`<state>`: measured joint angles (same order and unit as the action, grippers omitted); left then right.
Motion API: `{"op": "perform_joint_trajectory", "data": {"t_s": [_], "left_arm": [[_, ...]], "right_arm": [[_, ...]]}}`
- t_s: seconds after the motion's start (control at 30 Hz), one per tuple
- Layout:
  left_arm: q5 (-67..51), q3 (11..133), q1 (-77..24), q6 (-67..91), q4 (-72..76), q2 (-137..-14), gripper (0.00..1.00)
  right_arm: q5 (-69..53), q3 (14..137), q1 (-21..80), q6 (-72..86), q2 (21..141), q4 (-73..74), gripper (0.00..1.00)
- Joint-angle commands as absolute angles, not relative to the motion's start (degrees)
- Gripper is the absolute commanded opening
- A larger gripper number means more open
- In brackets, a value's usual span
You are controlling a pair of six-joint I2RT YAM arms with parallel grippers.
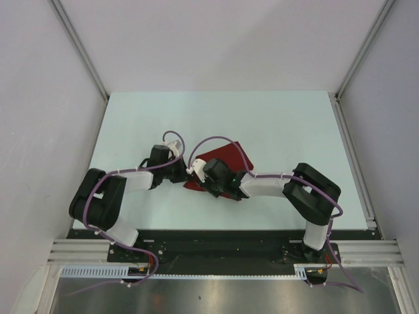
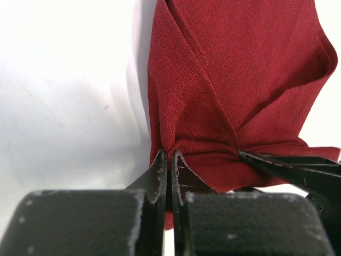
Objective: Fold the napkin, place the utensils inside, and roll it up
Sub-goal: Roll the napkin with the utensil
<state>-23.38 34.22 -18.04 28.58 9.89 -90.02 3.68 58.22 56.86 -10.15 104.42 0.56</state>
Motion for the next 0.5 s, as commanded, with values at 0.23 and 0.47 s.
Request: {"op": "perform_joint_trajectory", "data": {"t_s": [0.23, 0.47], "left_arm": [[-18.03, 31.91, -17.23, 30.32, 11.26, -81.93, 0.72], [-9.14, 26.02, -17.14, 29.18, 9.84, -70.15, 0.76]], "right_arm": [[-25.8, 61.08, 49.32, -5.98, 107.14, 14.93, 0.0], [-41.12, 62.4, 45.18, -2.2, 108.19, 15.47, 0.0]]}}
